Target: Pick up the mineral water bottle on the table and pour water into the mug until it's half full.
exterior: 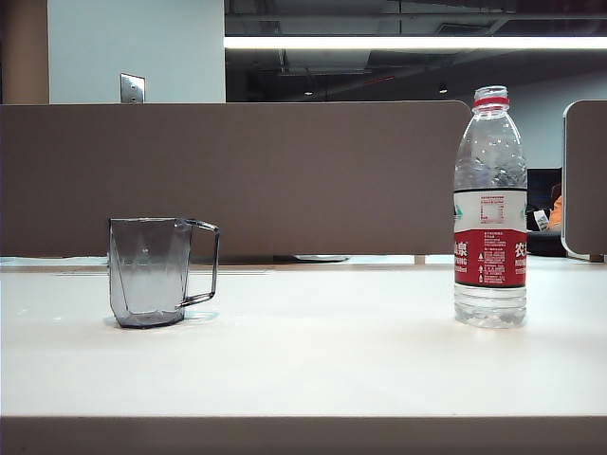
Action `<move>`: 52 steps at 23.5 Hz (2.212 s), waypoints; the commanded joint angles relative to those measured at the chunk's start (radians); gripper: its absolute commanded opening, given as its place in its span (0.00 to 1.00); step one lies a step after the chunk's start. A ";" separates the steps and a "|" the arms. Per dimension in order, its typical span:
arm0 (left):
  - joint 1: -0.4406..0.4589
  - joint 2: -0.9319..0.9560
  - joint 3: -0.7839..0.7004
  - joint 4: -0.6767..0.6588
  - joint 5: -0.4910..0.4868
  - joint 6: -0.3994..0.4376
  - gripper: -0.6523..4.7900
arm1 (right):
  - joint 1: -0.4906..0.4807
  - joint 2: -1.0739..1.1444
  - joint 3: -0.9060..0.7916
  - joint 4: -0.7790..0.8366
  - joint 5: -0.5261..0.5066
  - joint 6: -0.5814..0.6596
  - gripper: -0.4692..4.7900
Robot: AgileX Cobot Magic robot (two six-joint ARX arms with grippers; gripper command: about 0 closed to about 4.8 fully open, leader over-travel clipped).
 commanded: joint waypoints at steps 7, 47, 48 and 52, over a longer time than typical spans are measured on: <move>-0.164 0.242 0.283 -0.291 0.039 0.171 0.11 | 0.018 0.291 0.147 -0.106 -0.025 -0.056 0.08; -0.222 0.255 0.285 -0.261 0.039 0.259 0.11 | 0.177 1.247 0.093 0.783 -0.172 -0.135 1.00; -0.222 0.255 0.285 -0.261 0.032 0.261 0.11 | 0.177 1.252 0.093 0.793 -0.172 -0.135 1.00; -0.222 0.255 0.284 -0.261 0.029 0.262 0.11 | 0.177 1.301 0.093 0.870 -0.153 -0.135 1.00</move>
